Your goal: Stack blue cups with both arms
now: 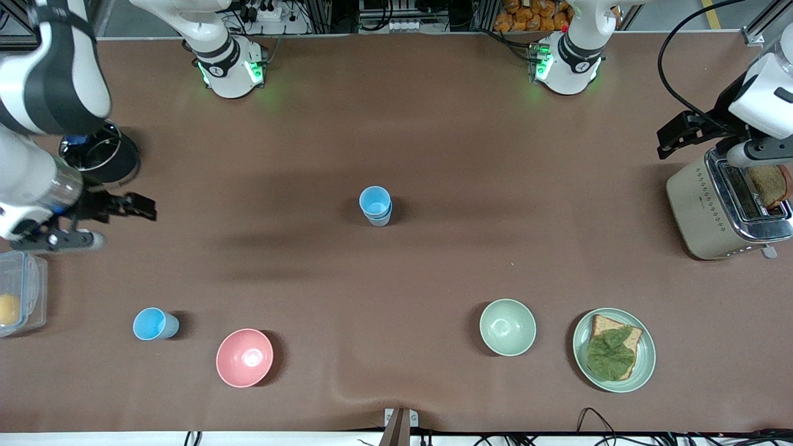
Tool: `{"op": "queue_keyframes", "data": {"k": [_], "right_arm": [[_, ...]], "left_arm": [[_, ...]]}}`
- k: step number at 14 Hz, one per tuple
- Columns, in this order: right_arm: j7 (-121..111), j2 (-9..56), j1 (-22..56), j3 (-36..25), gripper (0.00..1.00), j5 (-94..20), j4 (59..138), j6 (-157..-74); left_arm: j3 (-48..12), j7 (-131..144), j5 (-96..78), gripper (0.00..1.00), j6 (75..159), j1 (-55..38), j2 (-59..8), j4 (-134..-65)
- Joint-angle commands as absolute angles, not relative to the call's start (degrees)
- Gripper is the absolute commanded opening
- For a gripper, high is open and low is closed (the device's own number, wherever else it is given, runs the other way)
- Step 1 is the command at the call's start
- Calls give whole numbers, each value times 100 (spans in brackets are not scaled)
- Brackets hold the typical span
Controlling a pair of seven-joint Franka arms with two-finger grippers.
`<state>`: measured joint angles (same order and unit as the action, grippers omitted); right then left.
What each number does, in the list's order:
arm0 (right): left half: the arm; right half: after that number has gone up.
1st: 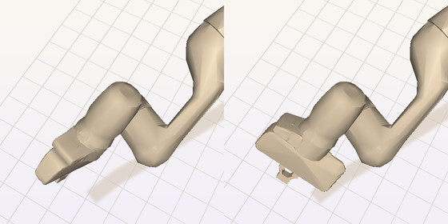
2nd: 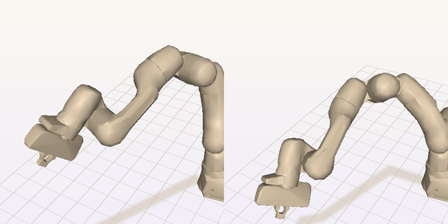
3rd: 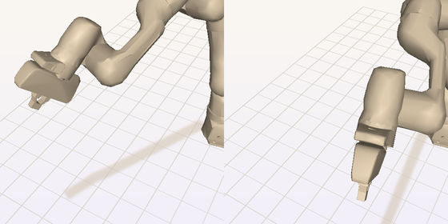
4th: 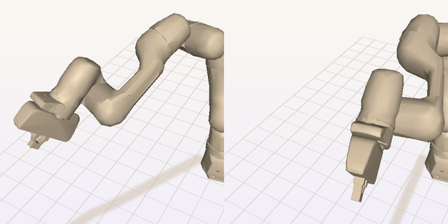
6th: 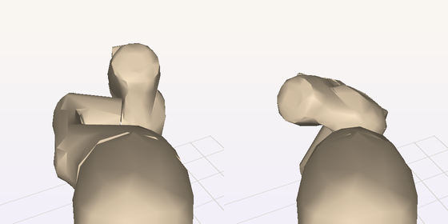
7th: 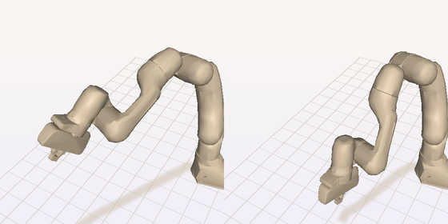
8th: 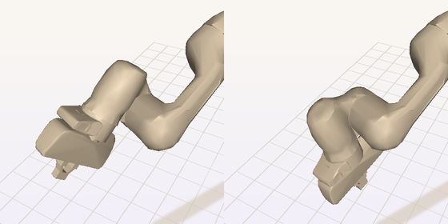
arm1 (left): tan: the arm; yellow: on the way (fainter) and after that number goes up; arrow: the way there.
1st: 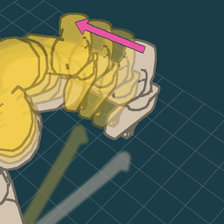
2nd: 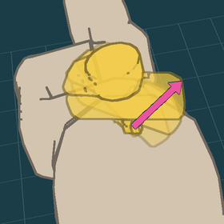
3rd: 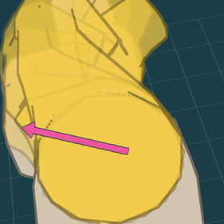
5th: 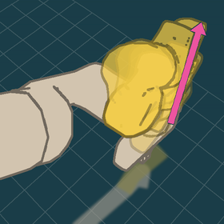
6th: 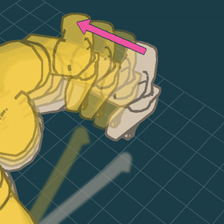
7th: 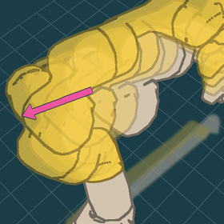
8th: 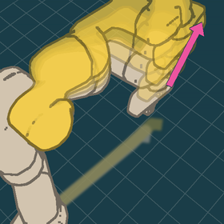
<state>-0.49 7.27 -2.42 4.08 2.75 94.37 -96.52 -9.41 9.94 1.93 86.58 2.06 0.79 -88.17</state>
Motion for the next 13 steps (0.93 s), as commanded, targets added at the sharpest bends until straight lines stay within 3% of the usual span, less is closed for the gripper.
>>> {"op": "queue_keyframes", "data": {"k": [1, 5, 10, 13], "right_arm": [[-79, 317, -299, 545, 100, 615, 9467, -9248], [-712, 325, -519, 501, 100, 528, 8510, -8237], [-642, 272, -221, -227, 100, -147, 8446, -8174], [-624, 272, -202, -352, 100, -220, 8394, -8174]], "left_arm": [[-712, 817, 62, 100, 8534, 35, 158, -8807], [-625, 826, 44, 100, 8508, 35, 141, -8614], [-545, 791, 123, 100, 8324, -26, 149, -8526], [-545, 800, 123, 100, 8271, -44, 149, -8499]]}}
